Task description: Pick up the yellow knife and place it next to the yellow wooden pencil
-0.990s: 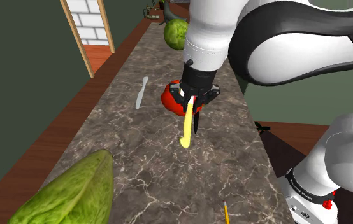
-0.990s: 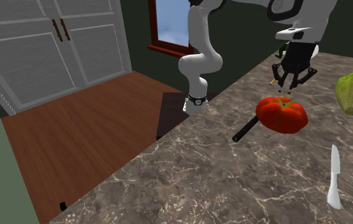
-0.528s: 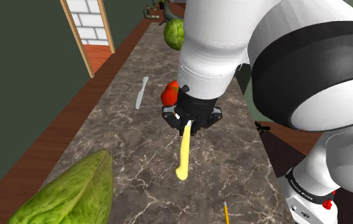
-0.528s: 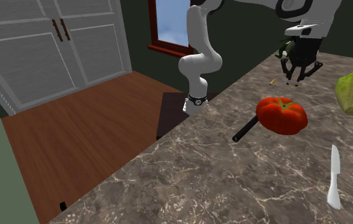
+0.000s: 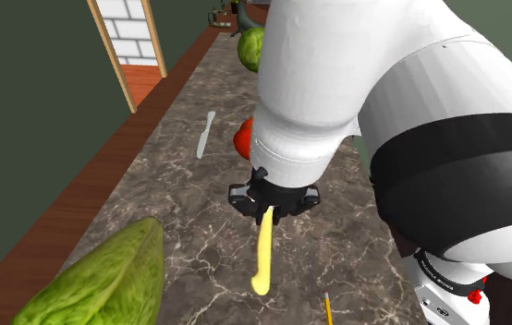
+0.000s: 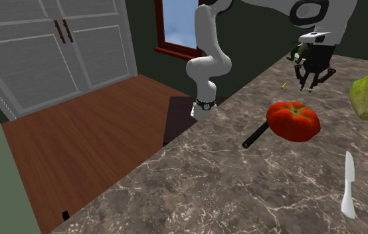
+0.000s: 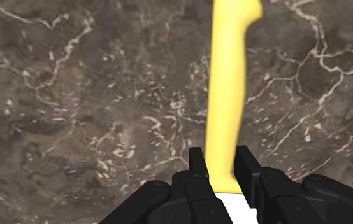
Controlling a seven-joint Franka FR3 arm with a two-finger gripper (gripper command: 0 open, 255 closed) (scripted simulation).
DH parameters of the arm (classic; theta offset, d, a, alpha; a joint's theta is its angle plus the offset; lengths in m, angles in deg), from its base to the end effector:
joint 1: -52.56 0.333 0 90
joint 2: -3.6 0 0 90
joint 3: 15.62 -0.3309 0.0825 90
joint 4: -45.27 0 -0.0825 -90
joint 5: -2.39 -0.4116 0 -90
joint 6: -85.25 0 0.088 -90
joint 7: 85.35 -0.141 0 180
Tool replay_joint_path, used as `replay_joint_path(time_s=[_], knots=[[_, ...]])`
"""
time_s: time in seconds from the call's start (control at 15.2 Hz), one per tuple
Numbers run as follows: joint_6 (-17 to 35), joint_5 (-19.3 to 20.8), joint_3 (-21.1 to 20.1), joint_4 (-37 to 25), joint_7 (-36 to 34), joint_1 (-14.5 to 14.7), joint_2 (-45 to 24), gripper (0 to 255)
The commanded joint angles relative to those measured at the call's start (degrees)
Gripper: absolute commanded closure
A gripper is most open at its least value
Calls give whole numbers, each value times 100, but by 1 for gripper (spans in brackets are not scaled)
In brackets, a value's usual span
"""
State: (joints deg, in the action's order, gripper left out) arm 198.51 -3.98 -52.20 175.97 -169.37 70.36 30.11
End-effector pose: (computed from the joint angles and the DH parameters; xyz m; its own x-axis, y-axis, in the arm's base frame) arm 0.2533 0.3972 0.4743 0.8105 -0.5602 0.1709 -0.5579 -0.8273 -0.0657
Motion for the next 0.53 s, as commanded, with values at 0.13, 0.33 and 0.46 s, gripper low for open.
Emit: replay_joint_path(time_s=[0.13,0.33,0.46], knots=[[326,5,-85,251,-59,-7,-79,255],[565,15,-150,429,-107,-15,-146,255],[708,25,-191,530,-138,-23,-193,255]])
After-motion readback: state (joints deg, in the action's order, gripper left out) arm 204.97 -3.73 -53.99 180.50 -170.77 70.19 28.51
